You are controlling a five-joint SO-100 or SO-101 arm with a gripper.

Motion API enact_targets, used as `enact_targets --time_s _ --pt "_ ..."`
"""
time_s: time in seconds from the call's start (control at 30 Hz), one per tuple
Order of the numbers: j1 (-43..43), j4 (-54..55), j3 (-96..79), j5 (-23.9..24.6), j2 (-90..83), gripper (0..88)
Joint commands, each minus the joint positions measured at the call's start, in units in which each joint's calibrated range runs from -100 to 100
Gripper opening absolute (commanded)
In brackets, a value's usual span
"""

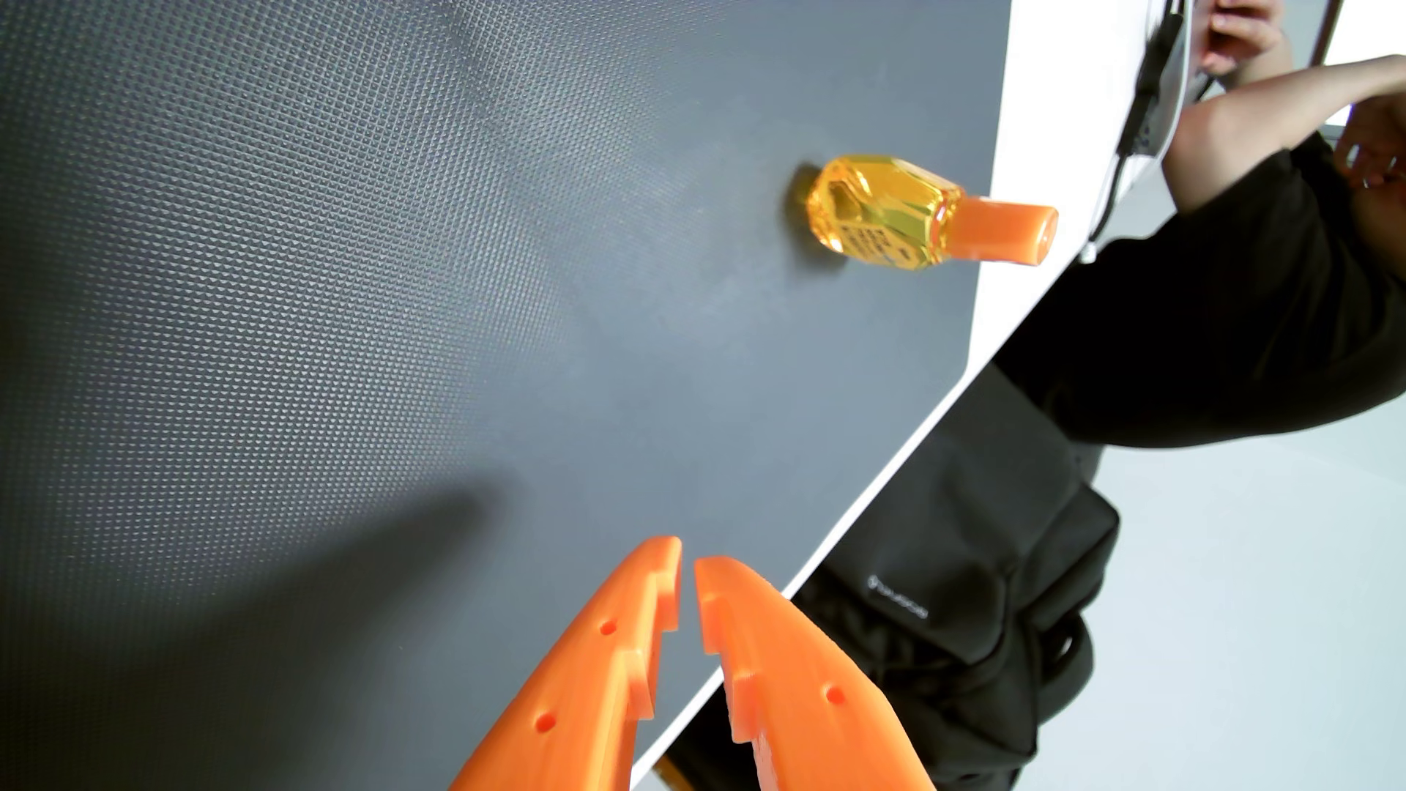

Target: Grab the eyedrops

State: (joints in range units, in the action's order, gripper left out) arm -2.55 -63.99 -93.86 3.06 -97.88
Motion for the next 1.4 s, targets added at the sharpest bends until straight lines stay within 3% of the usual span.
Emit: enact_targets --time_s 0.0,1.17,1.37 --pt "-0.2 0.34 0.25 0.21 -0.51 1.1" --pt "-0.03 0.51 2.23 0.26 -0.59 1.0" --pt "-0.03 -0.18 6.02 -1.83 -0.51 1.0"
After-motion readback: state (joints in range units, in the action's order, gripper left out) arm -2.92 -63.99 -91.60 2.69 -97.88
